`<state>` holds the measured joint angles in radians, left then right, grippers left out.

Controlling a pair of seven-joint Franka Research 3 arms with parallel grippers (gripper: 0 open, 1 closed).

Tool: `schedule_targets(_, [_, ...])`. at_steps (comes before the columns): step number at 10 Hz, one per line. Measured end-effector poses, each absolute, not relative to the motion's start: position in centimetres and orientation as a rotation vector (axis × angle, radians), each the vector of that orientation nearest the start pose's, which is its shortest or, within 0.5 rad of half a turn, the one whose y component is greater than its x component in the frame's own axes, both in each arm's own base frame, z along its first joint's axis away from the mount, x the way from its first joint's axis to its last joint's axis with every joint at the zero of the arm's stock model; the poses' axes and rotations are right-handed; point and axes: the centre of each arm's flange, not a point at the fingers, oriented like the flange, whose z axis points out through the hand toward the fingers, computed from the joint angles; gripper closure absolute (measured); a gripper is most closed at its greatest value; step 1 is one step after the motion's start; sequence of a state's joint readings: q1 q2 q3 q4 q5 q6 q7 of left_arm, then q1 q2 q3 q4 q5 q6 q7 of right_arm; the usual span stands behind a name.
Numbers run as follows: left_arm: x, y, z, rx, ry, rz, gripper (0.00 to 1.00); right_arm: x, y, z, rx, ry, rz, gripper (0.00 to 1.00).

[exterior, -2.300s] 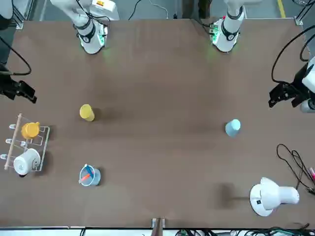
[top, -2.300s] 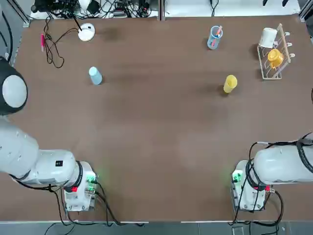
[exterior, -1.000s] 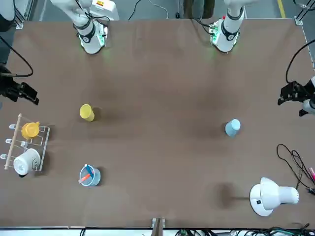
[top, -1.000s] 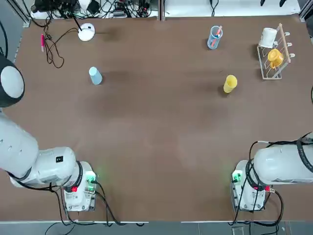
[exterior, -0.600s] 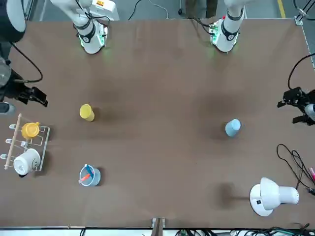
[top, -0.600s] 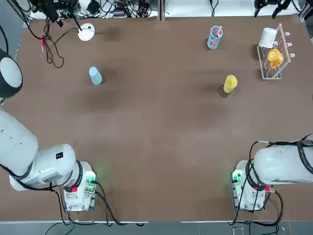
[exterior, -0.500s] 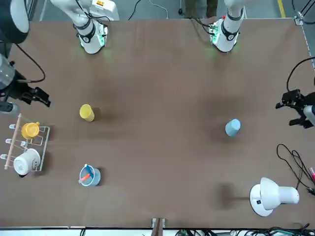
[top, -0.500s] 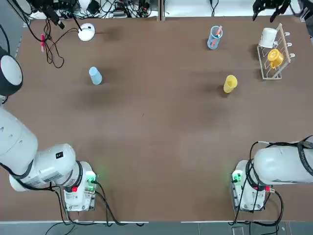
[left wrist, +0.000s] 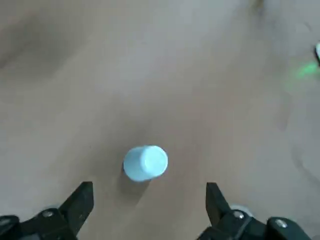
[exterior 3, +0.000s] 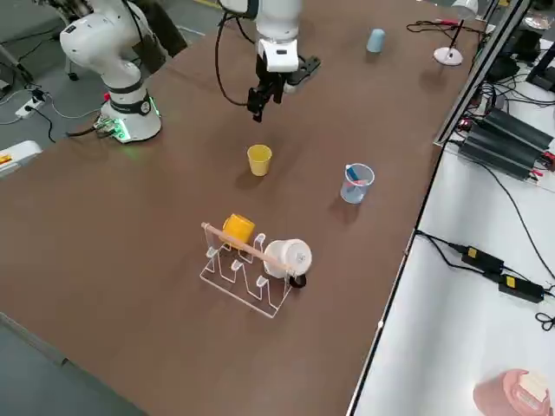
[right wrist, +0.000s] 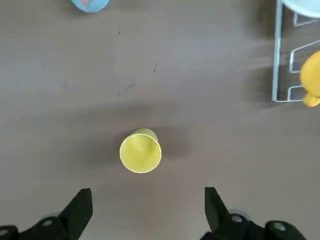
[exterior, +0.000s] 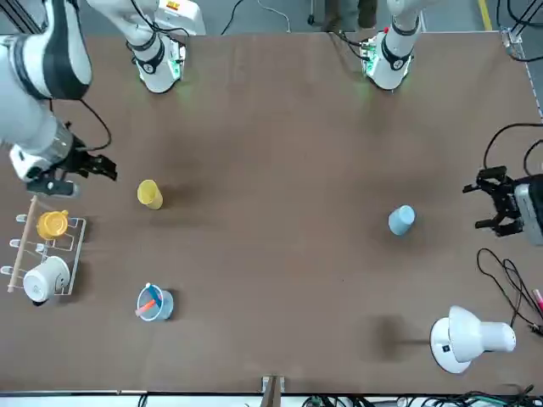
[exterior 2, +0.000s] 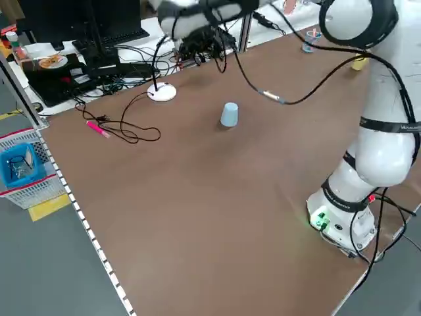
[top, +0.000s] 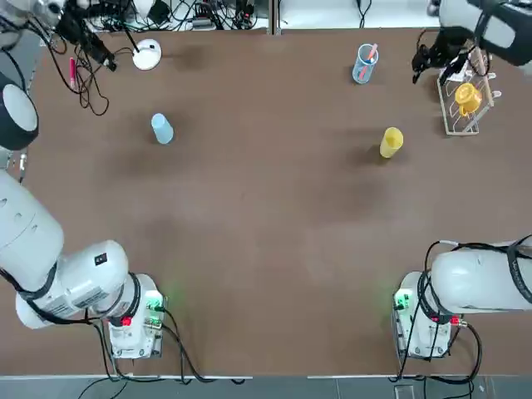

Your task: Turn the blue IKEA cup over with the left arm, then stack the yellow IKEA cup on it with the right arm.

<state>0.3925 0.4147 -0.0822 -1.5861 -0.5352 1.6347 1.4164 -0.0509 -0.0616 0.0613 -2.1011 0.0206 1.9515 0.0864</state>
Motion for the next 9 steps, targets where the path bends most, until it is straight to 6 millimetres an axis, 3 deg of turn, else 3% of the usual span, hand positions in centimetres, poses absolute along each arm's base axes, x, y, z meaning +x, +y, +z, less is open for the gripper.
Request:
schedule_targets(2, [62.2,16.3,32.8,2.051,-1.260,0.337,0.01,51.1,1.8,40.7,-3.129,0.101,0.126,0.01])
schedule_targets(5, [61.0,19.1,21.3,1.859,-1.342,0.546,0.01,50.0,2.0,37.5,-3.130,0.095,0.112,0.01])
schedule_targets(6, [60.6,19.4,19.0,1.805,-1.369,0.632,0.01,49.8,1.8,36.6,-3.130,0.101,0.099,0.01])
schedule_targets(9, [59.1,17.8,14.9,1.688,-1.379,0.758,0.01,49.6,0.3,32.1,-3.125,0.141,0.110,0.00])
